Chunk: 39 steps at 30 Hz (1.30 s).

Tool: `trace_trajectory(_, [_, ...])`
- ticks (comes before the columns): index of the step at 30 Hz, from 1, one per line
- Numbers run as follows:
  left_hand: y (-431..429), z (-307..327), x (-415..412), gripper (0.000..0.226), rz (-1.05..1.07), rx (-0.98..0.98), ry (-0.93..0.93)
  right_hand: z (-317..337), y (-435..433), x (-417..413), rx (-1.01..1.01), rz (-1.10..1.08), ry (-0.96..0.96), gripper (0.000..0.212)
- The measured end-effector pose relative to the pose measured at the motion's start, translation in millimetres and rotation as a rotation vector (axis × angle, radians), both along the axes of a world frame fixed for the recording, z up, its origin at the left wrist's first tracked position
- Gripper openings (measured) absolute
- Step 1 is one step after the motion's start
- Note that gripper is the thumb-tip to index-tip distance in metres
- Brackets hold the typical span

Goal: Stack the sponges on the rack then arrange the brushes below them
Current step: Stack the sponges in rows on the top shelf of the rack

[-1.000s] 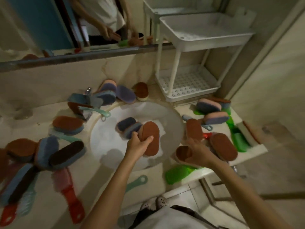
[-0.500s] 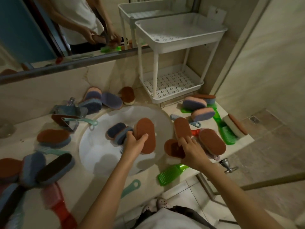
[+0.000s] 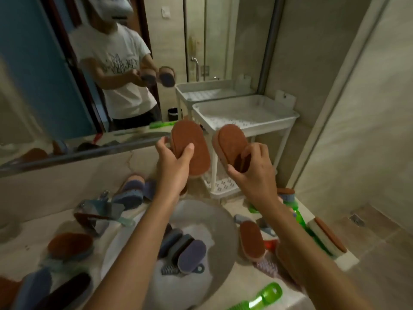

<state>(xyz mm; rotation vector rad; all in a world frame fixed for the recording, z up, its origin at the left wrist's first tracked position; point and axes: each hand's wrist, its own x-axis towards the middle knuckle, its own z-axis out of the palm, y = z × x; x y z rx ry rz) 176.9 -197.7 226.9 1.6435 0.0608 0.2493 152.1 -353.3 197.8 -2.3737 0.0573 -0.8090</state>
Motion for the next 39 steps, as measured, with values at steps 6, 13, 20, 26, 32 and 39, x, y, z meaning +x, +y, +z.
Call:
trace_trajectory(6, [-33.2, 44.9, 50.1, 0.063, 0.008, 0.069, -0.091, 41.1, -22.3, 59.1, 0.104, 0.0, -0.02, 0.048])
trace_trajectory(13, [-92.5, 59.0, 123.1, 0.06, 0.05, 0.18, 0.013, 59.1, -72.4, 127.3, 0.111, -0.02, 0.061, 0.048])
trace_trajectory(20, [-135.6, 39.7, 172.5, 0.071, 0.03, 0.402, 0.315, 52.8, -110.3, 182.8, 0.033, 0.044, 0.232, 0.047])
trace_trajectory(26, [-130.1, 33.7, 166.6, 0.046, -0.015, 1.142, 0.075, 42.5, -120.8, 210.6, -0.021, 0.067, 0.354, 0.05])
trace_trajectory(32, [-108.1, 53.0, 162.7, 0.03, -0.437, 1.349, 0.148, 37.0, -123.2, 226.3, -0.087, 0.108, 0.4, 0.051])
trace_trajectory(39, [-118.1, 36.9, 173.2, 0.039, -0.322, 1.411, 0.078, 30.8, -123.9, 230.1, -0.144, 0.138, 0.434, 0.056])
